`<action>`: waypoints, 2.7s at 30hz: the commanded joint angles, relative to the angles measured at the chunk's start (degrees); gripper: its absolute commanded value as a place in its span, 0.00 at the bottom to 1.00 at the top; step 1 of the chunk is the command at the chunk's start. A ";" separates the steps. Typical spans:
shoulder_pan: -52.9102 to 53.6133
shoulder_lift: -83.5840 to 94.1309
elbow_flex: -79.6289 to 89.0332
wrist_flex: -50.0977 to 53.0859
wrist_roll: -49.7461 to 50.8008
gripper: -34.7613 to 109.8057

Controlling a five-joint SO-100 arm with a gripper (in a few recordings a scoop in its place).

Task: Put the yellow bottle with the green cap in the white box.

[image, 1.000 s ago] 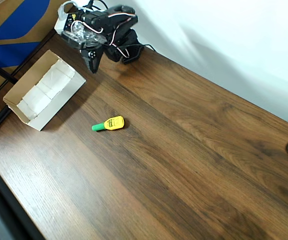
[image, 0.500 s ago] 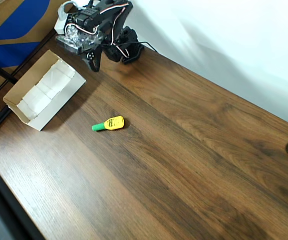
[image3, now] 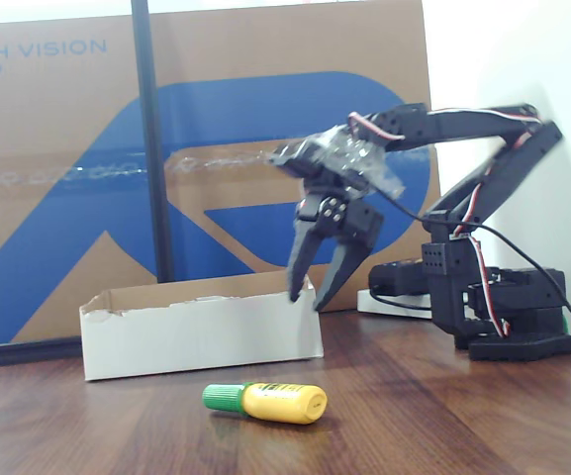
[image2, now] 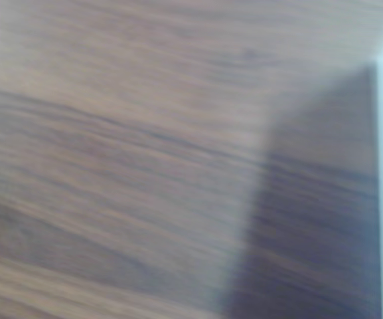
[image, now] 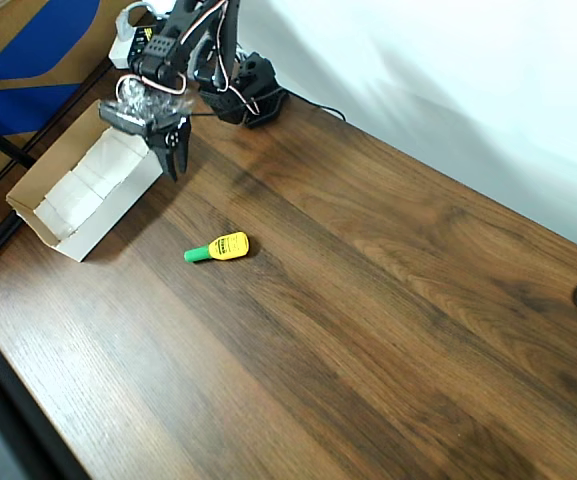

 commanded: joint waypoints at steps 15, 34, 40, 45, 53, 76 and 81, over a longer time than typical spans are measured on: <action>-18.81 -16.96 -12.57 -7.38 -0.35 0.35; -13.45 -36.83 -20.83 -16.87 -0.97 0.42; -17.84 -37.44 -27.95 -11.16 3.43 0.43; -20.21 -44.82 -38.06 -0.88 6.42 0.43; -21.88 -48.96 -49.22 15.91 8.44 0.43; -21.27 -65.83 -67.68 24.70 9.84 0.43; -20.74 -70.84 -72.77 25.58 9.84 0.43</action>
